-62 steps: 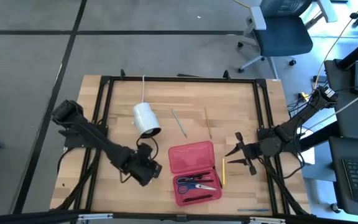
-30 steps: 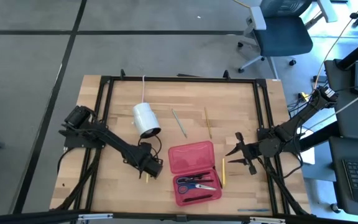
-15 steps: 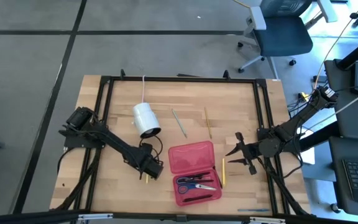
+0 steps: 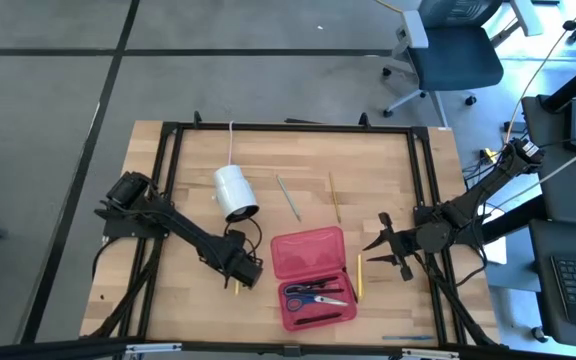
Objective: Pick & place school supplies into a supply box
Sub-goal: Put the yellow pen into the pink supply box
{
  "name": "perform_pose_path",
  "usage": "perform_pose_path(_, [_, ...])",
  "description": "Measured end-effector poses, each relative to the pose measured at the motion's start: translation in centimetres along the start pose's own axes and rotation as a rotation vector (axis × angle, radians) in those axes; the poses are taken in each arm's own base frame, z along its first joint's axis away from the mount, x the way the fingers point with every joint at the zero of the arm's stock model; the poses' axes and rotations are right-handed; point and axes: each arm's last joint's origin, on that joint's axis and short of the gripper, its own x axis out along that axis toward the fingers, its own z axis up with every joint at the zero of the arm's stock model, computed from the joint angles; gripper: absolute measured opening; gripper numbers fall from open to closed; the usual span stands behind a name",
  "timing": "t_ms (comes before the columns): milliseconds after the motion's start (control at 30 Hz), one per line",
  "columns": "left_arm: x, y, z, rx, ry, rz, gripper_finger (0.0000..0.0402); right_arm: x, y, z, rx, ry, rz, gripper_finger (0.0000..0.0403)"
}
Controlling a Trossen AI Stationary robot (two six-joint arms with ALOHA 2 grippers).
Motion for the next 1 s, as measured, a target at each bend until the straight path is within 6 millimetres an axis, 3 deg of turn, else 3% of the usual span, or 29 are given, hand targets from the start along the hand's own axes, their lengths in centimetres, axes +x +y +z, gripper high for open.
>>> perform_pose_path(700, [-0.07,-0.05,0.05,0.089,-0.007,-0.006,0.0032,0.0,0.0,-0.01,-0.002,0.001,0.0,0.0133])
perform_pose_path(1000, [-0.6,0.09,0.06,0.152,0.036,-0.014,0.0026,0.0,-0.01,-0.01,-0.003,0.001,0.0,0.0133])
